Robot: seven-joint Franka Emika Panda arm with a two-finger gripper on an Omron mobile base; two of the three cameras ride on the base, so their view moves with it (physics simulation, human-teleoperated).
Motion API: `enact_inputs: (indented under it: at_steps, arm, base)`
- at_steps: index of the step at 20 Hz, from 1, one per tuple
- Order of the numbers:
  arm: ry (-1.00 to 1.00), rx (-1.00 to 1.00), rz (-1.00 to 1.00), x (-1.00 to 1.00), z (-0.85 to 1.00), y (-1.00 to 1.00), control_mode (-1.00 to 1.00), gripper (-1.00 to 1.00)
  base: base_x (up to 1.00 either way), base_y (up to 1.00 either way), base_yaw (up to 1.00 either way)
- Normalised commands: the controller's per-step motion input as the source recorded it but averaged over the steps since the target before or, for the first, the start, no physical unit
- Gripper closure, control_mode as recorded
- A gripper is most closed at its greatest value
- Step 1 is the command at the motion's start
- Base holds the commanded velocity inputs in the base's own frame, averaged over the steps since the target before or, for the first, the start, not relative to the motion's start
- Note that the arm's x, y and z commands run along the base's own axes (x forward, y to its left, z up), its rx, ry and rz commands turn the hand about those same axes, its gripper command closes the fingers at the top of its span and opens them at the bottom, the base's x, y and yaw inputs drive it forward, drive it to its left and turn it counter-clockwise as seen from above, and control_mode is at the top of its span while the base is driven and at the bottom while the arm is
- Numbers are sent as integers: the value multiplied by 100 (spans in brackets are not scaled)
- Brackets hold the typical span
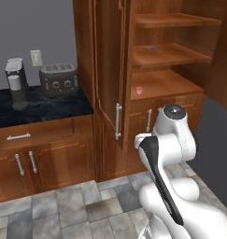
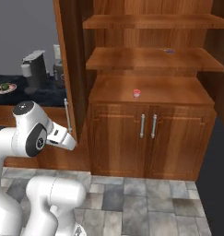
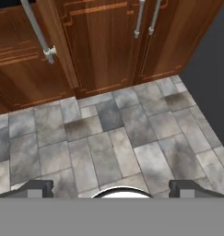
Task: Pick the avocado and bread from the counter and place them on the plate. Then pick the jam from the cabinet and place it next to the plate. Lastly close the cabinet door.
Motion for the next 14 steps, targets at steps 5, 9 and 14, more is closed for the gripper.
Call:
enact_inputs:
  at_steps: [5, 9, 14]
  arm:
    - [0, 0, 0, 0, 0, 0, 100, -100]
    - [0, 0, 0, 0, 0, 0, 100, -100]
    - [0, 0, 0, 0, 0, 0, 100, -100]
  base:
    - [0, -58, -4]
    - [0, -55, -1]
    - [2, -47, 0]
